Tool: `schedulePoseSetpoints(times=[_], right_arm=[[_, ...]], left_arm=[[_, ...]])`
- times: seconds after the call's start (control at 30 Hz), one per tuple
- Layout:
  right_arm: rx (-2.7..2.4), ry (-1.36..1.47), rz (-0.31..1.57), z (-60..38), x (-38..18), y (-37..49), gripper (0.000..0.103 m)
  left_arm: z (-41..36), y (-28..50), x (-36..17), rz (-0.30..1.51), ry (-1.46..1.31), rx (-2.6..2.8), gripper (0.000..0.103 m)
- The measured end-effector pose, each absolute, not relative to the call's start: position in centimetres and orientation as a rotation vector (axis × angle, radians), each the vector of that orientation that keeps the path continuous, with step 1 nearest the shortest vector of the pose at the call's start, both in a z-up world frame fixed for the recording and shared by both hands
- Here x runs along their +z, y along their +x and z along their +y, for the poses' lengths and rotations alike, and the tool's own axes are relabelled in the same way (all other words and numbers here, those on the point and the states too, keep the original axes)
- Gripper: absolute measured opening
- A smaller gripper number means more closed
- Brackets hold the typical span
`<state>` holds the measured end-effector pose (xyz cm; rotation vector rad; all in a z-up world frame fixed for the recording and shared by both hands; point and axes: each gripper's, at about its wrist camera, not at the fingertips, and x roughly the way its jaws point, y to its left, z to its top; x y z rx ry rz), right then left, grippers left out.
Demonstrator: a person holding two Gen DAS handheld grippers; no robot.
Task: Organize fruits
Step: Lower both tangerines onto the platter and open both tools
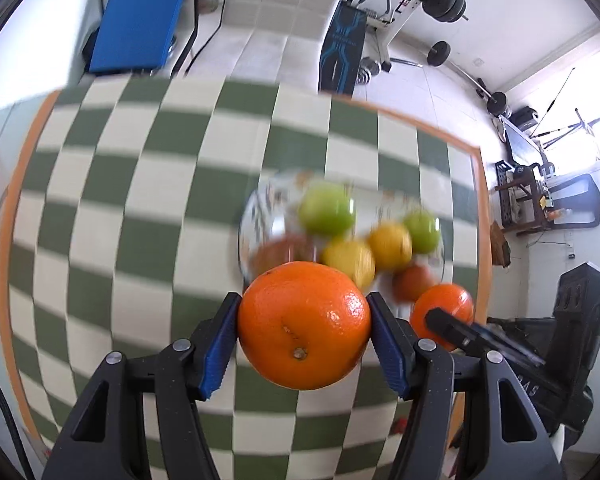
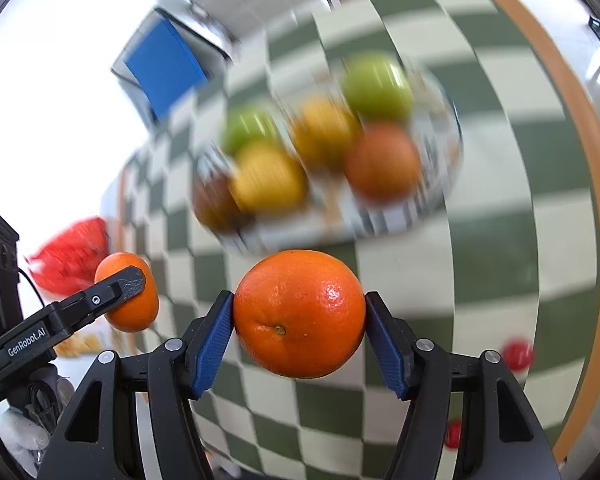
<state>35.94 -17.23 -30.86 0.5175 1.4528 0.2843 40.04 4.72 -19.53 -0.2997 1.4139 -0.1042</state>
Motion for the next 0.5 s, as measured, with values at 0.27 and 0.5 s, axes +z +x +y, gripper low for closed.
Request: schedulePoseSetpoints(times=[0.27, 0.5], right_arm=[[0.226, 0.384, 1.394, -15.9, -30.3, 48.5, 0.067], [0.199, 0.229, 1.453, -13.8, -33.8, 54.6, 0.067]], left_arm=[[5.2, 47.8, -25.6, 1.535, -0.228, -0.063, 0.060], [5.3, 48.9, -30.1, 1.646, -0.210, -0.042, 0.061]])
